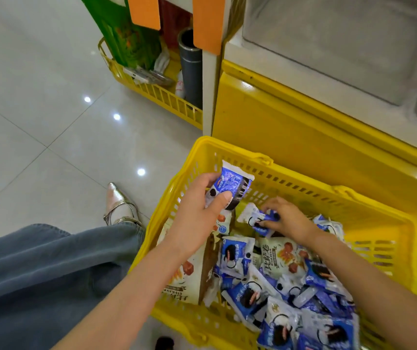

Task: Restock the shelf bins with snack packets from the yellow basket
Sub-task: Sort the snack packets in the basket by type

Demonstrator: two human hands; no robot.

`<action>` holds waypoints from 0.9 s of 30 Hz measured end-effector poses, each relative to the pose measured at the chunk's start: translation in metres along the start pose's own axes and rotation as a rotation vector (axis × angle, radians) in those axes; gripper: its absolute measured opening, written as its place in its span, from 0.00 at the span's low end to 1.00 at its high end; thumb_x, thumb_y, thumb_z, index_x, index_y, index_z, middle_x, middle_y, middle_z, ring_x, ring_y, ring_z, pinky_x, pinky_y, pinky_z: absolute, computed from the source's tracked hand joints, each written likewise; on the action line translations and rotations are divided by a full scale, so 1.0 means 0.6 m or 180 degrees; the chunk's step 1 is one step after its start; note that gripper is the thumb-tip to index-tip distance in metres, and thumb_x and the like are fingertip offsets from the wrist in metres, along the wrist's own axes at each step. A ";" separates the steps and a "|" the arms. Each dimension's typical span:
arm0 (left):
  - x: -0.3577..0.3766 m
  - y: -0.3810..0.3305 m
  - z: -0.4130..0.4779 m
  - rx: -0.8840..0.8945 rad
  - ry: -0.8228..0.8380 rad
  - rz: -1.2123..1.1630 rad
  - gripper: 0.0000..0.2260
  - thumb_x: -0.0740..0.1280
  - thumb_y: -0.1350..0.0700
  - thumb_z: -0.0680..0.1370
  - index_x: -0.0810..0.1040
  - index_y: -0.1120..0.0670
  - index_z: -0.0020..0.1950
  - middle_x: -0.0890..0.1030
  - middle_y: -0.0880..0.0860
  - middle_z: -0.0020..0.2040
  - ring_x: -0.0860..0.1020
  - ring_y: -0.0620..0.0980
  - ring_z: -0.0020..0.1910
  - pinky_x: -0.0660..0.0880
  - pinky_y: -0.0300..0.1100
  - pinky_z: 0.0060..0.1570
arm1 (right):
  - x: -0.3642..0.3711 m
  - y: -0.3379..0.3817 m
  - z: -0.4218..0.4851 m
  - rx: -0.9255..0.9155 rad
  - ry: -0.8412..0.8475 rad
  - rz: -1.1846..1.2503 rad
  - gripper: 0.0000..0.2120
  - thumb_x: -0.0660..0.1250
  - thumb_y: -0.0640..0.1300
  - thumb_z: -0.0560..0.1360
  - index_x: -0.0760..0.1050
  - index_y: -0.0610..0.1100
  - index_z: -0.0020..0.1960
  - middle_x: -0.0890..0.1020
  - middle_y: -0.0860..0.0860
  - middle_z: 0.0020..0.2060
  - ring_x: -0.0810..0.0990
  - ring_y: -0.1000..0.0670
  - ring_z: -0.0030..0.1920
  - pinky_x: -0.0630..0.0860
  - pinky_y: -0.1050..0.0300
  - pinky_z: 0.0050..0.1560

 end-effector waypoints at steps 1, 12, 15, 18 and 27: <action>0.010 0.001 -0.010 0.0009 0.0036 0.0100 0.13 0.64 0.55 0.78 0.69 0.46 0.61 0.75 0.42 0.58 0.73 0.31 0.52 0.67 0.20 0.47 | -0.018 0.001 -0.020 0.0054 -0.0234 0.0130 0.17 0.70 0.47 0.73 0.73 0.43 0.60 0.75 0.48 0.59 0.74 0.51 0.55 0.70 0.61 0.56; 0.165 0.103 -0.135 -0.0218 0.1681 0.1269 0.20 0.59 0.53 0.81 0.62 0.49 0.72 0.67 0.49 0.70 0.69 0.38 0.60 0.66 0.34 0.58 | -0.074 -0.104 -0.247 0.0872 -0.0276 -0.0224 0.14 0.60 0.48 0.79 0.74 0.46 0.62 0.77 0.47 0.58 0.76 0.48 0.56 0.69 0.61 0.49; 0.175 0.124 -0.143 0.0041 0.1989 0.2236 0.19 0.56 0.53 0.82 0.60 0.51 0.73 0.68 0.54 0.67 0.70 0.50 0.61 0.66 0.42 0.61 | -0.061 -0.139 -0.279 0.1086 0.0074 -0.0988 0.13 0.61 0.47 0.79 0.75 0.48 0.62 0.75 0.47 0.60 0.73 0.49 0.61 0.71 0.56 0.57; 0.171 0.131 -0.136 0.0405 0.1937 0.3081 0.19 0.55 0.51 0.82 0.61 0.51 0.73 0.67 0.54 0.65 0.65 0.53 0.64 0.63 0.47 0.64 | -0.064 -0.125 -0.279 0.0974 -0.0631 -0.1016 0.18 0.62 0.38 0.78 0.70 0.49 0.66 0.72 0.49 0.64 0.74 0.51 0.59 0.72 0.63 0.50; 0.177 0.146 -0.149 0.0264 0.2009 0.2202 0.20 0.53 0.49 0.82 0.58 0.45 0.74 0.61 0.46 0.72 0.64 0.49 0.70 0.63 0.44 0.68 | 0.049 -0.013 -0.088 0.0305 0.0262 -0.0517 0.21 0.58 0.46 0.80 0.63 0.41 0.71 0.67 0.43 0.69 0.69 0.43 0.67 0.68 0.51 0.63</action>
Point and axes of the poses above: each hand's wrist, its own z-axis towards the middle knuckle, its own x-axis out of the palm, y = z × x, the point moved 5 cm from there along z, towards the middle knuckle
